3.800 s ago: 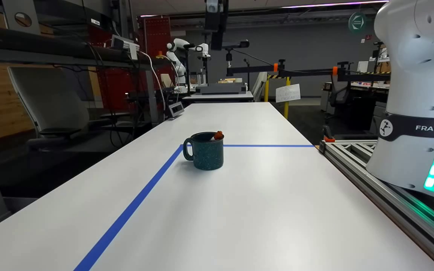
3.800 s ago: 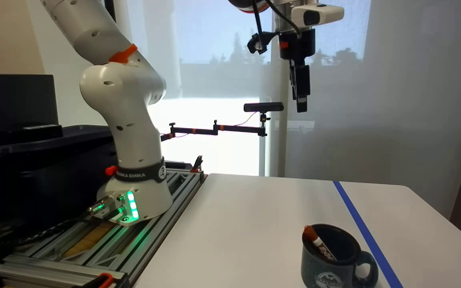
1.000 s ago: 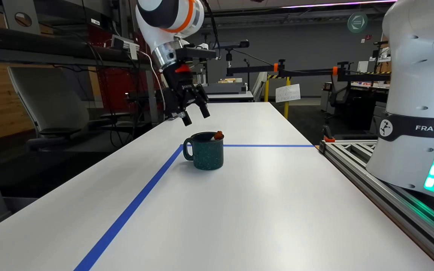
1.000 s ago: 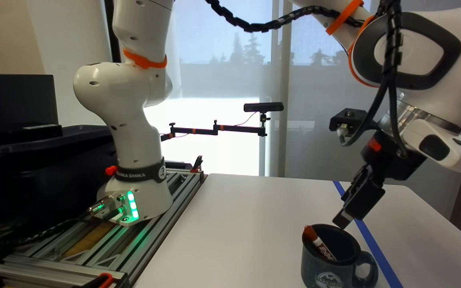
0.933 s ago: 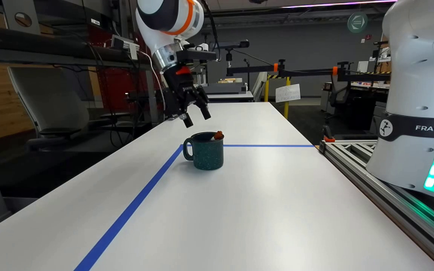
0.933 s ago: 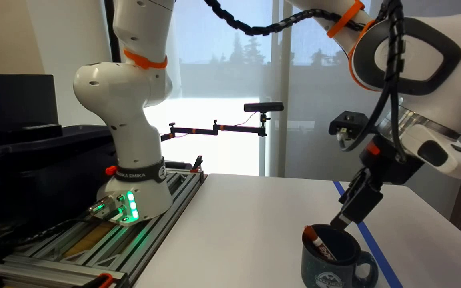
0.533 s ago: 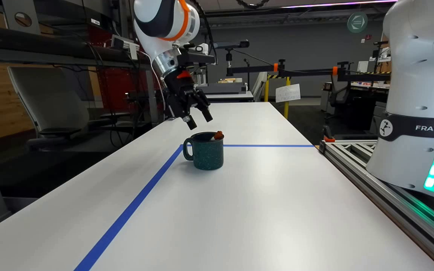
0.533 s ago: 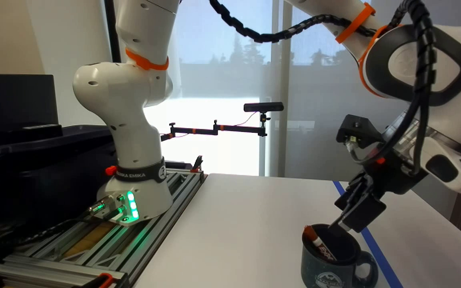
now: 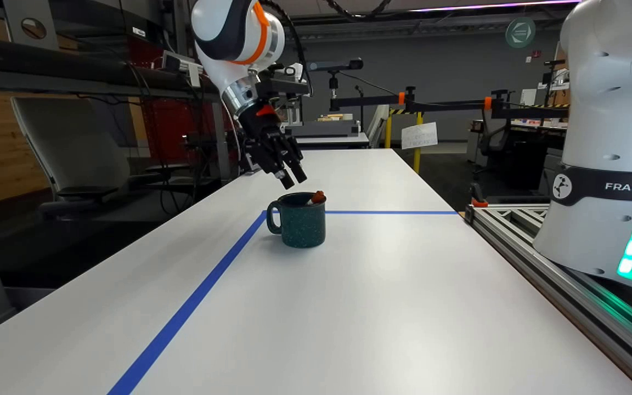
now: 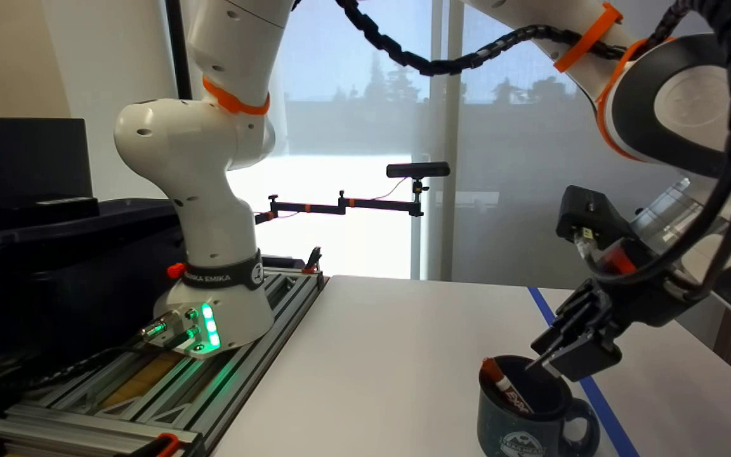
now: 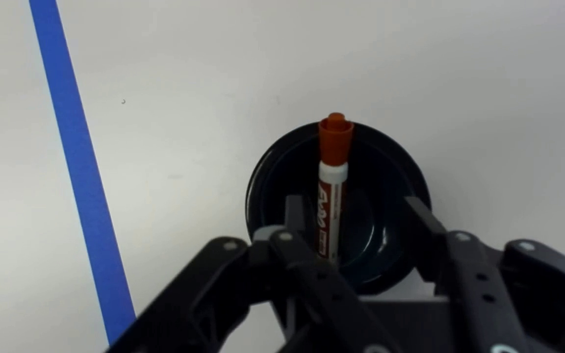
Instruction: Take the red marker out of the mug and put it on the table.
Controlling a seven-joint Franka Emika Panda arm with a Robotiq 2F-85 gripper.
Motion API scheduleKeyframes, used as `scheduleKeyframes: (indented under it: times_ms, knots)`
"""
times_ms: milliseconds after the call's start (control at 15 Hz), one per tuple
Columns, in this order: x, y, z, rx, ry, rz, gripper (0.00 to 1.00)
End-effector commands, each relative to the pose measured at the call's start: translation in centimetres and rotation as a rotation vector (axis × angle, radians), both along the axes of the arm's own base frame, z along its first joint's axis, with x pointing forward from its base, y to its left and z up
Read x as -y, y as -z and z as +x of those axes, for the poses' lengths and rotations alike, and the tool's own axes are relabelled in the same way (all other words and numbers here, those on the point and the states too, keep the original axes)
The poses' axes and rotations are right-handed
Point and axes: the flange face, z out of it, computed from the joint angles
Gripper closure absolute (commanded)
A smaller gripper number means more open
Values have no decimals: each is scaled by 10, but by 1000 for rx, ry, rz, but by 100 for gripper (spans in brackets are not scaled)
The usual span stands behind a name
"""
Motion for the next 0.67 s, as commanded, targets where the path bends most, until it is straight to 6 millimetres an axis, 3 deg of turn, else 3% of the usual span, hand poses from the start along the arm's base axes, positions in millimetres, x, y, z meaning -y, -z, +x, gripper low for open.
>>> scheduleKeyframes:
  times_ms: [0,333,600]
  knots:
    - [5,10,3,-25,-12,32,43]
    - [-1,23,0,-44,-39,41,46]
    - [-3,29,-1,-53,-48,46,63]
